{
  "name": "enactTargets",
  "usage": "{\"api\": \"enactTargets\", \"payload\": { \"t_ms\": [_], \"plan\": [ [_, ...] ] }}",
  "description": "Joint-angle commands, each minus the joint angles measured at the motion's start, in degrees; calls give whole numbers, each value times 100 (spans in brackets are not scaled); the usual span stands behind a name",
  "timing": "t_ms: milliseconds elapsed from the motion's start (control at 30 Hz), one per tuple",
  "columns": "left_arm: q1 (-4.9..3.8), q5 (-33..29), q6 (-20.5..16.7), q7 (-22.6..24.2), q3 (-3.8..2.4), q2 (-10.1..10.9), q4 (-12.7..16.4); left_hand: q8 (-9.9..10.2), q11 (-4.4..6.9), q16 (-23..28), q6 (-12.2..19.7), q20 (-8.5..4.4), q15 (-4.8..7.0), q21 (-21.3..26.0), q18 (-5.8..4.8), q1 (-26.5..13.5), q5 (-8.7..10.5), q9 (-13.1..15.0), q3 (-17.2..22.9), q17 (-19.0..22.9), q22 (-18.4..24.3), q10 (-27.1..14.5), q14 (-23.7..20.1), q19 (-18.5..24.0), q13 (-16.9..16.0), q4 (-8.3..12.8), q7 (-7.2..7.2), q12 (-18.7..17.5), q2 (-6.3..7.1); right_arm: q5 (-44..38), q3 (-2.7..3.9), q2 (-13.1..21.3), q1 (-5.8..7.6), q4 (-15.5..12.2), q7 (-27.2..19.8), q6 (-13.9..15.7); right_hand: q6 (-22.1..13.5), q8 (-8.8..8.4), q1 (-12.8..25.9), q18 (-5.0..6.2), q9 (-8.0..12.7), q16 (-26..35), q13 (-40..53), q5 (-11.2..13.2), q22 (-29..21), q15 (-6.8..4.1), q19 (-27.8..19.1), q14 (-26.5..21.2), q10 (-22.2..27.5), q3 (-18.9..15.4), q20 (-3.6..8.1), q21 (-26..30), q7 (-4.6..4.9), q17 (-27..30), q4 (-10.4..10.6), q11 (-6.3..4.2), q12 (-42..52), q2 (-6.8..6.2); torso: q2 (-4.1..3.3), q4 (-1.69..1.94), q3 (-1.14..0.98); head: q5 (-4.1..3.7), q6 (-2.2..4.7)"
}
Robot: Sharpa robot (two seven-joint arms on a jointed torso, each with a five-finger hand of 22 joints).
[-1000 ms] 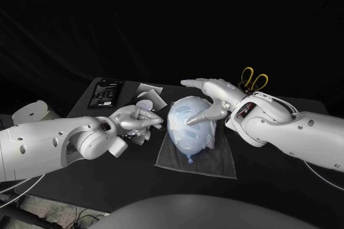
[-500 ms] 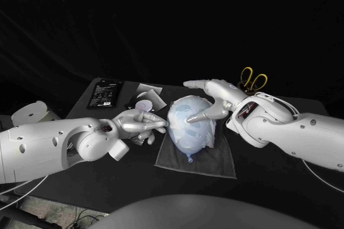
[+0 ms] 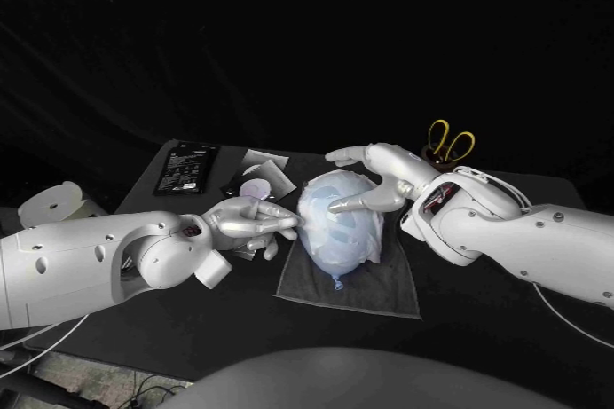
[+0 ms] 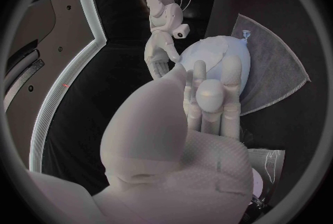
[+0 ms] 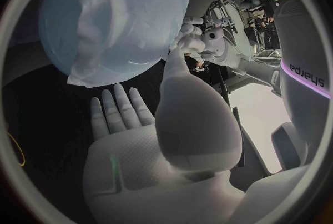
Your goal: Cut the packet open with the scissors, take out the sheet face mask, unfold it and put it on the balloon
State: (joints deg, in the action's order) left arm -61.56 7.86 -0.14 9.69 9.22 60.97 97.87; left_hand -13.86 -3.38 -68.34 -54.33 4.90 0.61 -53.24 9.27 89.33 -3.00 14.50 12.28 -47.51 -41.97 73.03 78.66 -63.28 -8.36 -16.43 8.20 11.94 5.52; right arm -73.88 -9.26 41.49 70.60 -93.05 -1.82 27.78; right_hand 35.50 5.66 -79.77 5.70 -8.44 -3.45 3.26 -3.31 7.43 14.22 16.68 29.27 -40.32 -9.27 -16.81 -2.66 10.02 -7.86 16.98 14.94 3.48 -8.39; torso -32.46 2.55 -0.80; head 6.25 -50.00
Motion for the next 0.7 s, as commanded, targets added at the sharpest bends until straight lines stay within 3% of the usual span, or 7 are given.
{"api": "enactTargets", "payload": {
  "t_ms": [33, 167, 333, 400, 600, 700],
  "plan": [
    [4, -82, -14, 11, -2, -1, -22, 35, -22, -24, 25, -5, -4, -27, 34, -16, 22, -15, 29, 12, -10, 15, 8, -12, -17, -5, 11, 26, 94, 463, 4, 16, -7, -69, -399, 326, 74, 28, 6, 47, -13, -23, 5, -5, 4, -15, 42, 32, -73, 33, 2, -37, 444, 9, -3, -27, 1, 51, -1, 1, 3, 3, 0],
    [5, -76, -80, -21, -2, 7, -38, 37, -29, -1, 11, -3, -10, -28, 34, -16, 21, -17, 35, 55, -9, -4, -14, -2, -27, 0, 17, 26, 104, 605, 4, 32, -16, -155, -500, 392, 88, 32, 9, 50, -14, -9, -1, -17, 0, -18, 35, -16, -45, 37, 1, -37, 470, 29, -4, -32, -12, 52, -7, 5, 3, 9, 0],
    [4, 6, -202, -81, -2, 32, -43, -34, -30, 166, -180, 10, -19, 149, 81, -26, 21, 11, 59, 324, 216, -65, -165, 191, -98, 6, 1, 61, 144, 605, 4, 52, -28, -261, -522, 391, 55, 19, -9, 41, 0, 37, -13, -34, -12, 3, 12, -151, 61, 22, -1, -35, 428, 81, -3, 3, -42, -20, 0, 4, 2, 13, 0],
    [4, 71, -253, -104, -2, 39, -43, -35, -45, 322, -190, 18, -32, 308, 116, -42, 22, 10, 57, 558, 405, -125, -290, 337, -120, 3, 12, 62, 173, 533, 5, 53, -34, -292, -492, 359, 53, 13, -17, 26, 4, 60, -17, -35, -24, 20, -10, -224, 123, 2, -2, -32, 373, 110, 2, 27, -47, -73, 1, 6, 1, 16, 0],
    [4, 217, -342, -146, -2, 42, -33, -18, -115, 928, -149, 76, -97, 444, 112, -83, 23, 2, 72, 1380, 476, -375, -763, 496, -196, 3, 64, 69, 224, 122, 5, 5, -56, -288, -317, 277, 57, 7, -58, 8, 11, 92, -24, -89, -40, 33, -44, -389, 258, -29, -1, -27, 339, 170, 5, 12, -54, -165, 2, 1, 3, 28, 0],
    [4, 245, -396, -148, -2, 42, -33, -17, -149, 1058, -119, 108, -128, 521, 113, -97, 23, 2, 78, 1452, 525, -483, -856, 547, -224, 7, 92, 76, 244, -67, 5, -46, -70, -239, -201, 249, 59, 6, -78, 6, 12, 94, -24, -110, -43, 35, -49, -410, 272, -18, 0, -26, 329, 179, 5, 12, -54, -172, -4, 0, 3, 27, 0]
  ]
}}
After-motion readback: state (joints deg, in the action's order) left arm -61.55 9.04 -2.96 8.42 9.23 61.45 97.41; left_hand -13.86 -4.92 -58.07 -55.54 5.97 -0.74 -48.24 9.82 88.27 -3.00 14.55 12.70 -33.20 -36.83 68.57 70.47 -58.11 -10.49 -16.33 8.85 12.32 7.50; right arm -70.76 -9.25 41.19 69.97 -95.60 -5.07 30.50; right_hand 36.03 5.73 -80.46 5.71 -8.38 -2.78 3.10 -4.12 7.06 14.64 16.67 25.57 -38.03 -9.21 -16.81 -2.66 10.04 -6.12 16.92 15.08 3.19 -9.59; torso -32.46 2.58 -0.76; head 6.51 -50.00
